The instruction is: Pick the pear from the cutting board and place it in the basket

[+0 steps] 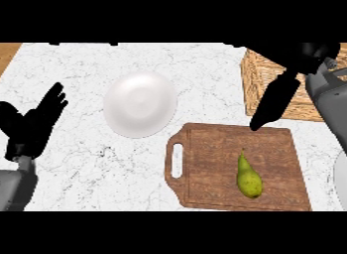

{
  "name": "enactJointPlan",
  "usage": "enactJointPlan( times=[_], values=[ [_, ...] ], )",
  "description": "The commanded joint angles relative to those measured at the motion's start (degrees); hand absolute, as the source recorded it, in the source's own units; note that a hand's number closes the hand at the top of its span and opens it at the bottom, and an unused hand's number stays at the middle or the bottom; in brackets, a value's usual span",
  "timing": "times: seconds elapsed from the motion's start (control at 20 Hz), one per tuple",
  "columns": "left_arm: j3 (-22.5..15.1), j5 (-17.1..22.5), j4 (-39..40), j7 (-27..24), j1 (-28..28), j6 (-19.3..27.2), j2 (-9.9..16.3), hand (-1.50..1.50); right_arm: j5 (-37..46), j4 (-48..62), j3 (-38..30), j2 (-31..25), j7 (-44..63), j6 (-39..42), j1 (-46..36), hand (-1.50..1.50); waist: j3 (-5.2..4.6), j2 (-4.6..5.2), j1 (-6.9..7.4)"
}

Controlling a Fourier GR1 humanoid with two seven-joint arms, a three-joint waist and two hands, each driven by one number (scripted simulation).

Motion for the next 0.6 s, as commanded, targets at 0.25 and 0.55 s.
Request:
enactJointPlan(
  times=[0.25, 0.55],
  values=[
    [0.30, -1.34, 0.28, 0.49, -1.17, 1.59, -1.47, 0.00, -13.32, 12.97, -2.87, -6.61, 4.60, 22.97, -6.46, -1.50, 0.09, -0.05, -0.63],
    [1.17, -0.93, -1.19, 1.52, 0.11, -0.14, -0.65, 0.00, -19.10, 17.56, -7.93, -12.63, 0.49, 29.05, -3.58, -1.50, 0.16, -0.01, -0.61]
  ],
)
